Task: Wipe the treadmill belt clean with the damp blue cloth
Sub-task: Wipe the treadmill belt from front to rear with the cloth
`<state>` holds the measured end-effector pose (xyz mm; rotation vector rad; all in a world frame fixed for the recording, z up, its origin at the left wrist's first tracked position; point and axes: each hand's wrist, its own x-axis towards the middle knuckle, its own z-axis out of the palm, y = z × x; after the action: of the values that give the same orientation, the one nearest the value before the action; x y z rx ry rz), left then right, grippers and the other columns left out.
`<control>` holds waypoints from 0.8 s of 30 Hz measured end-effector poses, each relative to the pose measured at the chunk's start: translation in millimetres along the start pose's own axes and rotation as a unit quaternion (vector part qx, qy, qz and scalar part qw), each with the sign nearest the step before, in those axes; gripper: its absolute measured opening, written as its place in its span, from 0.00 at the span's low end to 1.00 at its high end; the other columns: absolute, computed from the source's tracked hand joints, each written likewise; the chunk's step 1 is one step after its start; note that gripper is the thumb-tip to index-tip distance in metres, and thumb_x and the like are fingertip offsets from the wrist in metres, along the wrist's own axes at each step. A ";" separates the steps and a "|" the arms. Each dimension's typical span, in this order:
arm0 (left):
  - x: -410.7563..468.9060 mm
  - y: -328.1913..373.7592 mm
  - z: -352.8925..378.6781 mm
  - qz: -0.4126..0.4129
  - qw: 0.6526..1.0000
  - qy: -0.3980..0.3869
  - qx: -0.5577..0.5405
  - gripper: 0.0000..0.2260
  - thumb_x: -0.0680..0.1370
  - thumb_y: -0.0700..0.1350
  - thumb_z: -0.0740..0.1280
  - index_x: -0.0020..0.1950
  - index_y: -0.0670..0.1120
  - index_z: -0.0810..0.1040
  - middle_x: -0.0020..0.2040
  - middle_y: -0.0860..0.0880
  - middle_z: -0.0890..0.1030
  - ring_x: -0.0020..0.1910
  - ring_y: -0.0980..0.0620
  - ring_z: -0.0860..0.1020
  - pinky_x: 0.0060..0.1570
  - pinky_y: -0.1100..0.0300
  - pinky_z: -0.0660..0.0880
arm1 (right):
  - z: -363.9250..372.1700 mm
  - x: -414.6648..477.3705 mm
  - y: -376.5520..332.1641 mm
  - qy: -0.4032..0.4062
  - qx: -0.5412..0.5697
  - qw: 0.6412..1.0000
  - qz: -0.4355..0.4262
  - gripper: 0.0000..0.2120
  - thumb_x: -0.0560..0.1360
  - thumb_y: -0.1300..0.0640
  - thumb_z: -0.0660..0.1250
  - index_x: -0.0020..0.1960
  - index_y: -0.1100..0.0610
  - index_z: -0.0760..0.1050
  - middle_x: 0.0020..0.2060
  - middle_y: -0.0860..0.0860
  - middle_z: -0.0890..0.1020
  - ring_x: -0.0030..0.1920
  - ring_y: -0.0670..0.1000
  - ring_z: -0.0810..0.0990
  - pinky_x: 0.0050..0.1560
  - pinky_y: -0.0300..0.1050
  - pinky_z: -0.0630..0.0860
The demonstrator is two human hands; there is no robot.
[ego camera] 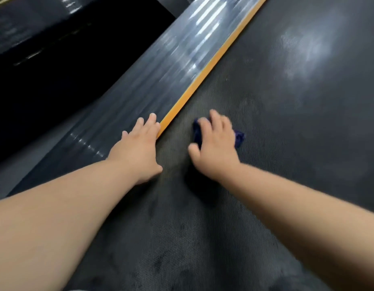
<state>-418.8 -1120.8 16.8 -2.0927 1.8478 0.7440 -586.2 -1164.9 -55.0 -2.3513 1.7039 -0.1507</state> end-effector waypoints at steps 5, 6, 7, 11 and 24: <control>1.1 -5.6 -8.2 0.010 0.999 -0.034 -0.012 0.44 0.72 0.46 0.73 0.77 0.51 0.45 0.77 0.55 0.37 0.77 0.45 0.45 0.72 0.48 0.56 | -26.7 -19.3 -2.8 -0.150 -0.006 0.984 -0.100 0.34 0.73 0.59 0.56 0.77 0.55 0.51 0.76 0.55 0.48 0.74 0.59 0.50 0.72 0.54 0.56; 1.4 -6.5 -8.3 0.009 0.999 -0.038 -0.016 0.45 0.72 0.46 0.73 0.77 0.51 0.45 0.77 0.55 0.37 0.77 0.44 0.45 0.71 0.48 0.57 | -33.5 -10.7 2.0 -0.157 -0.010 0.983 -0.098 0.33 0.73 0.61 0.57 0.77 0.53 0.53 0.75 0.53 0.53 0.72 0.58 0.54 0.70 0.54 0.60; 1.4 -6.3 -7.7 0.010 0.999 -0.037 -0.016 0.45 0.71 0.46 0.73 0.77 0.51 0.45 0.77 0.55 0.37 0.77 0.44 0.45 0.71 0.48 0.57 | -38.1 -0.4 7.6 -0.145 -0.012 0.985 -0.093 0.31 0.73 0.62 0.58 0.75 0.51 0.58 0.73 0.53 0.59 0.69 0.58 0.59 0.67 0.54 0.65; 1.1 -2.4 -2.4 0.009 1.000 -0.020 0.000 0.45 0.72 0.46 0.73 0.77 0.50 0.44 0.77 0.54 0.38 0.76 0.43 0.45 0.71 0.47 0.56 | -38.2 55.6 36.3 -0.064 -0.038 0.997 0.036 0.23 0.74 0.58 0.61 0.69 0.53 0.67 0.65 0.57 0.67 0.61 0.62 0.66 0.60 0.54 0.69; 9.5 -8.5 11.9 -0.030 0.997 0.044 -0.046 0.39 0.77 0.41 0.65 0.76 0.56 0.41 0.78 0.53 0.44 0.75 0.35 0.54 0.62 0.46 0.69 | -15.0 36.2 4.1 -0.041 0.003 0.996 -0.080 0.16 0.77 0.56 0.60 0.64 0.54 0.71 0.64 0.51 0.69 0.58 0.58 0.66 0.59 0.52 0.70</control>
<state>-412.3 -1121.4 0.6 -2.2628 1.8184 0.7475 -581.8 -1202.3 -43.5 -2.4531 1.4750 -0.0862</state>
